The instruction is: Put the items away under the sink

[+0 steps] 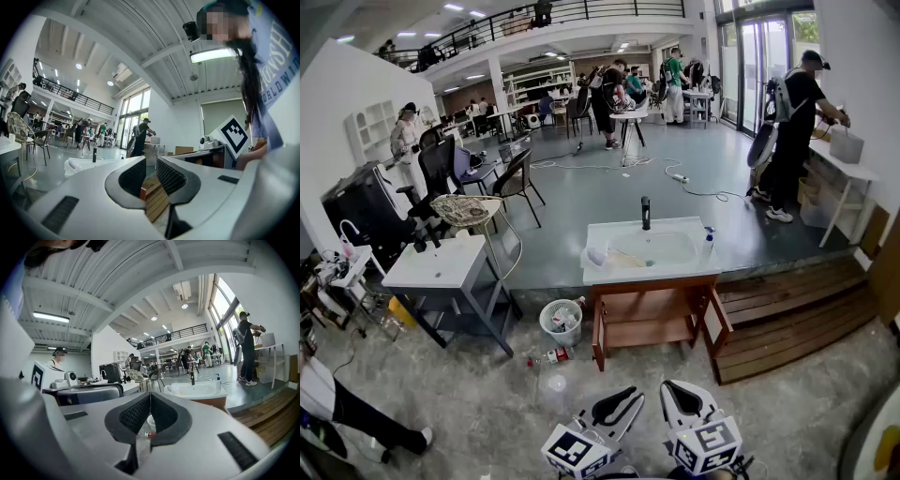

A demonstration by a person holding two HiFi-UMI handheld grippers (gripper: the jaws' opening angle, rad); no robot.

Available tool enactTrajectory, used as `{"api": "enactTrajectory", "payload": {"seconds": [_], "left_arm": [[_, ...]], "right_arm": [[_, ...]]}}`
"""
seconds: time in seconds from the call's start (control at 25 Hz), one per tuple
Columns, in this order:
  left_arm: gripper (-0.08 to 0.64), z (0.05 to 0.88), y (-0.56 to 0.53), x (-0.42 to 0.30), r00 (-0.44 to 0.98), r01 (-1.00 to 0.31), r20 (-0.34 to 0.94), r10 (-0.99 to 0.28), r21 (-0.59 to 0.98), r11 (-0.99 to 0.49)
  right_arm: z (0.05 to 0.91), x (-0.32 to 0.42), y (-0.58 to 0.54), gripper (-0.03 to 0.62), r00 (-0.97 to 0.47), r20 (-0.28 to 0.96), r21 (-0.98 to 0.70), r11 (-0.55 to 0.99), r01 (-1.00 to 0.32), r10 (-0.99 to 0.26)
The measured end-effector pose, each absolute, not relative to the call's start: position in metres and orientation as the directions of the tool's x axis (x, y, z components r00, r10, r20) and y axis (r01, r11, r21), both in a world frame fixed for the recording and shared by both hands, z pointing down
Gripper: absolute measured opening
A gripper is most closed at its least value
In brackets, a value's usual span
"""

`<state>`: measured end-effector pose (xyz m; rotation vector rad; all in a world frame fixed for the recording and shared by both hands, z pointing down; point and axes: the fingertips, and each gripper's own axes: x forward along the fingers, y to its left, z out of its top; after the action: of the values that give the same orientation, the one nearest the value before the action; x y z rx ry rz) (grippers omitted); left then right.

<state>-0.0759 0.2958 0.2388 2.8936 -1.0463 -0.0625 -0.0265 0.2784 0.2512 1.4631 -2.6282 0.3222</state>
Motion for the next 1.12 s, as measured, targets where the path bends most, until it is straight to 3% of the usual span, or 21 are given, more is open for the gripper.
{"api": "enactTrajectory", "payload": {"seconds": [0.92,1.12], "left_arm": [[0.067,0.261,0.3,-0.057,0.836,-0.548,0.028,-0.548,0.096,-0.831],[0.067,0.271,0.282,-0.061,0.815,-0.578,0.055,-0.576,0.122,-0.807]], "right_arm": [[0.275,-0.008,0.286,0.019,-0.439,0.259,-0.1,0.429,-0.898,-0.86],[0.285,-0.005,0.264,0.02,-0.454,0.287,-0.097,0.446,-0.89,-0.843]]}}
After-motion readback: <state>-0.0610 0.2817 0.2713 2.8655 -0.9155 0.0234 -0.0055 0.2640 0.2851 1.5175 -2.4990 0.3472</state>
